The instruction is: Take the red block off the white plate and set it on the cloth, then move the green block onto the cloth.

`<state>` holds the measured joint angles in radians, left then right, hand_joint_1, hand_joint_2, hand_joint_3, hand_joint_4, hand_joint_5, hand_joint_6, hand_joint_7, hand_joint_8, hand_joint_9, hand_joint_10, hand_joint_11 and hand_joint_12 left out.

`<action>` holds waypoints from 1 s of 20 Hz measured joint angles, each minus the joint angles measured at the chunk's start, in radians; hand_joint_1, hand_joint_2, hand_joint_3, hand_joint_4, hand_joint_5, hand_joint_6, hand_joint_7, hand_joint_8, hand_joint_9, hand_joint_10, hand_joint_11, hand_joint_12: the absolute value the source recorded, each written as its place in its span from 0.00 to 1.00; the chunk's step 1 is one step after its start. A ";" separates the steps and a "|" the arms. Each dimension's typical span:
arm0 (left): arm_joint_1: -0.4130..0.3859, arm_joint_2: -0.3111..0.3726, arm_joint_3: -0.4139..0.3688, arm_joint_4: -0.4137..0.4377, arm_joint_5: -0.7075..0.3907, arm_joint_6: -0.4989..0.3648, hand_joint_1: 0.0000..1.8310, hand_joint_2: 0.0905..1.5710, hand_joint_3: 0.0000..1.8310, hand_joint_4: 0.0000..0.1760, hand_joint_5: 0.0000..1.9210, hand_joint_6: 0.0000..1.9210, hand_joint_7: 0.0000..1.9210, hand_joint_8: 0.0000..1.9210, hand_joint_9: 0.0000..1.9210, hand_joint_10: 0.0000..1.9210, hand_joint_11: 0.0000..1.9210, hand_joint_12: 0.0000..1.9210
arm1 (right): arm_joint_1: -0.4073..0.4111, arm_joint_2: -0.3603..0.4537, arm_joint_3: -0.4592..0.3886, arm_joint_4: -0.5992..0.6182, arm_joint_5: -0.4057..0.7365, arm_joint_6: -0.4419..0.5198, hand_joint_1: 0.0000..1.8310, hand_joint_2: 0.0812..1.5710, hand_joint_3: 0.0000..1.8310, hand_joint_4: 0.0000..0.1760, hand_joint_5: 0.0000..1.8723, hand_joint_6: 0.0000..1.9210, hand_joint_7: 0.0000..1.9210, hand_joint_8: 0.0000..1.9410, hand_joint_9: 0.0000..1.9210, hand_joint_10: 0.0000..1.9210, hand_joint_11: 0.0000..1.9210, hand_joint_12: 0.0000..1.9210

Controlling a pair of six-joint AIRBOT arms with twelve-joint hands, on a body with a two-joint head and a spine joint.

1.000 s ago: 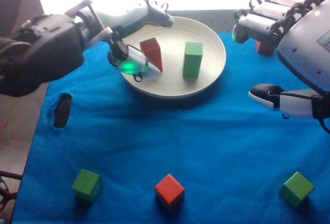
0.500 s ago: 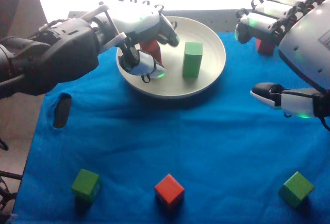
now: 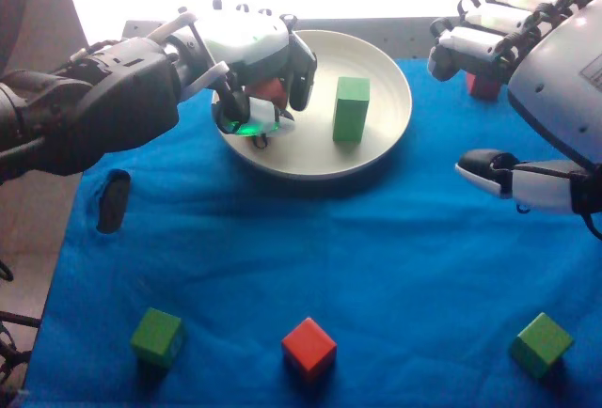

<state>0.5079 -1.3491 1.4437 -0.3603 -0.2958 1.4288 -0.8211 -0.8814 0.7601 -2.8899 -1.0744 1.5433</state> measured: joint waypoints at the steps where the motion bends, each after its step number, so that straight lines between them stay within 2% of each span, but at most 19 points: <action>1: 0.000 0.000 0.000 0.000 -0.005 -0.002 0.73 0.78 0.00 0.00 0.36 0.71 0.41 0.69 0.33 0.83 0.10 0.96 | 0.000 0.000 0.000 0.000 0.000 0.000 0.57 0.50 0.07 0.00 0.30 0.44 0.29 0.53 0.26 0.66 0.17 0.88; 3: 0.000 0.002 0.000 0.000 -0.010 -0.006 0.73 0.78 0.00 0.00 0.38 0.72 0.41 0.68 0.31 0.83 0.01 0.95 | 0.000 0.000 0.000 0.000 0.000 0.000 0.57 0.50 0.08 0.00 0.29 0.46 0.29 0.56 0.26 0.67 0.18 0.89; 5: 0.000 0.009 0.000 0.000 -0.020 -0.029 0.72 0.78 0.00 0.00 0.39 0.70 0.39 0.69 0.30 0.84 0.04 0.95 | 0.000 0.000 0.000 0.000 0.000 0.000 0.57 0.50 0.08 0.00 0.29 0.46 0.27 0.56 0.24 0.68 0.15 0.90; 7: 0.001 0.041 -0.025 -0.002 -0.050 -0.041 0.73 0.77 0.00 0.00 0.39 0.65 0.40 0.68 0.35 0.83 0.14 0.94 | 0.000 0.000 0.000 0.001 0.000 0.000 0.59 0.50 0.07 0.00 0.29 0.46 0.27 0.58 0.22 0.70 0.13 0.92; 9: 0.001 0.064 -0.050 0.000 -0.081 -0.041 0.73 0.77 0.00 0.00 0.36 0.67 0.40 0.71 0.36 0.83 0.18 0.94 | 0.000 0.000 0.000 0.000 0.000 0.000 0.56 0.51 0.08 0.00 0.28 0.46 0.25 0.59 0.21 0.70 0.13 0.93; 10: 0.001 0.077 -0.064 0.000 -0.097 -0.041 0.73 0.78 0.00 0.00 0.35 0.66 0.39 0.72 0.36 0.83 0.25 0.94 | 0.000 0.000 0.000 -0.002 0.000 0.000 0.56 0.51 0.08 0.00 0.27 0.46 0.25 0.58 0.20 0.70 0.11 0.93; 11: 0.001 0.087 -0.077 0.005 -0.108 -0.042 0.68 0.78 0.00 0.00 0.36 0.62 0.42 0.77 0.40 0.81 0.36 0.96 | 0.000 0.000 0.000 -0.001 0.000 0.000 0.58 0.51 0.07 0.00 0.28 0.46 0.27 0.58 0.22 0.70 0.15 0.92; 12: 0.001 0.105 -0.103 0.017 -0.132 -0.041 0.62 0.78 0.00 0.00 0.38 0.68 0.48 0.89 0.53 0.96 0.56 0.99 | 0.000 0.000 0.000 0.000 0.000 0.000 0.57 0.51 0.07 0.00 0.29 0.46 0.27 0.57 0.23 0.69 0.14 0.92; 13: 0.001 0.121 -0.124 0.025 -0.150 -0.044 0.64 0.80 0.00 0.00 0.35 0.63 0.41 0.88 0.53 0.98 0.58 1.00 | 0.000 0.000 0.000 0.000 0.000 0.000 0.56 0.51 0.08 0.00 0.29 0.45 0.27 0.56 0.23 0.67 0.15 0.91; 14: 0.001 0.146 -0.156 0.048 -0.177 -0.061 0.61 0.78 0.00 0.00 0.38 0.67 0.47 0.95 0.62 1.00 0.68 1.00 | 0.000 0.000 0.000 0.001 0.001 0.000 0.57 0.51 0.08 0.00 0.29 0.46 0.27 0.56 0.23 0.68 0.15 0.91; 15: 0.001 0.160 -0.172 0.067 -0.190 -0.073 0.60 0.78 0.00 0.00 0.39 0.69 0.48 0.95 0.59 1.00 0.64 1.00 | 0.000 0.000 0.000 0.001 0.000 0.000 0.56 0.52 0.08 0.00 0.28 0.47 0.28 0.56 0.23 0.68 0.15 0.91; 16: 0.001 0.177 -0.186 0.101 -0.209 -0.121 0.71 0.77 0.00 0.00 0.35 0.64 0.43 0.76 0.44 0.85 0.41 0.92 | 0.000 0.000 0.000 0.002 0.000 0.000 0.56 0.51 0.08 0.00 0.29 0.47 0.28 0.57 0.24 0.68 0.16 0.91; 17: 0.006 0.208 -0.210 0.145 -0.254 -0.196 0.73 0.77 0.00 0.00 0.33 0.66 0.42 0.72 0.40 0.81 0.35 0.87 | 0.000 0.000 0.000 -0.001 0.000 0.000 0.56 0.51 0.08 0.00 0.29 0.48 0.29 0.56 0.25 0.68 0.16 0.91; 18: 0.018 0.230 -0.230 0.163 -0.299 -0.232 0.73 0.77 0.00 0.00 0.32 0.66 0.42 0.71 0.39 0.80 0.35 0.86 | 0.000 0.000 0.000 -0.001 0.001 0.000 0.56 0.51 0.09 0.00 0.29 0.48 0.29 0.57 0.25 0.69 0.17 0.90; 20: 0.052 0.282 -0.289 0.183 -0.377 -0.252 0.74 0.75 0.00 0.00 0.34 0.68 0.45 0.62 0.41 0.75 0.36 0.81 | 0.000 0.000 0.000 0.007 0.000 0.000 0.56 0.51 0.08 0.00 0.30 0.46 0.31 0.56 0.27 0.66 0.19 0.87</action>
<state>0.5602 -1.0676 1.1549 -0.1772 -0.6727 1.1770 -0.8211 -0.8814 0.7601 -2.8830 -1.0740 1.5433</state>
